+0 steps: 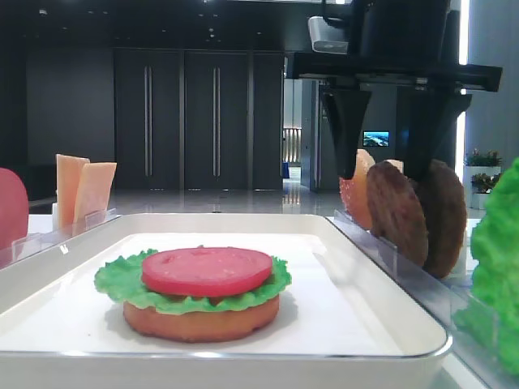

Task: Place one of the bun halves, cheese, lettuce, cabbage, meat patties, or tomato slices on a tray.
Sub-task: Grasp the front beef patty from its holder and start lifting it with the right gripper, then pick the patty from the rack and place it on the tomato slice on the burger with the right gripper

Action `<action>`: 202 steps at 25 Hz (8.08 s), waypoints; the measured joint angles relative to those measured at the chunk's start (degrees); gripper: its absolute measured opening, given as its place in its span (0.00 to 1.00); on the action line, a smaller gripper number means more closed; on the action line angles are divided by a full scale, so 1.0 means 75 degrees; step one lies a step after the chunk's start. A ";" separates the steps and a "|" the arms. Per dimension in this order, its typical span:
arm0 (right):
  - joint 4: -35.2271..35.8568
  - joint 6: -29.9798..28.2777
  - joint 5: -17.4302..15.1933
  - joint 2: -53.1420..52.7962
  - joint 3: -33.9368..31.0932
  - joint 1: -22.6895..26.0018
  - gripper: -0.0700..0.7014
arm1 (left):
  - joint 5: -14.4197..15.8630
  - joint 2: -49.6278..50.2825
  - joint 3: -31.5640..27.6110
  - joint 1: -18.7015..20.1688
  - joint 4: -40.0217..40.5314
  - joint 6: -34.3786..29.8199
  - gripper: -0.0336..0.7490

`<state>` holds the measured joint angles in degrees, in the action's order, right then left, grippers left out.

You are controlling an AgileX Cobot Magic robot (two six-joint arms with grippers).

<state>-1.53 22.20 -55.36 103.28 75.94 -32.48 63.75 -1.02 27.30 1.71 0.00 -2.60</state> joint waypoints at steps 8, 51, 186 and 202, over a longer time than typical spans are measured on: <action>-0.0067 0.0095 0.0000 0.0000 0.0000 0.0000 0.52 | 0.0000 0.0000 0.0000 0.0000 0.0000 0.0000 0.64; -0.0077 0.0152 -0.0660 -0.0168 0.0115 0.0000 0.24 | 0.0000 0.0000 0.0000 0.0000 0.0000 0.0000 0.64; 0.9983 -0.8224 0.1485 0.0030 -0.2527 0.0446 0.24 | 0.0000 0.0000 0.0000 0.0000 0.0000 0.0050 0.64; 1.0023 -0.8219 0.1451 0.0254 -0.2527 0.0446 0.24 | 0.0000 0.0000 0.0000 0.0000 0.0000 0.0043 0.64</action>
<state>73.65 -39.44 -44.48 105.19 56.99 -29.13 63.75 -1.02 27.30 1.71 0.00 -2.28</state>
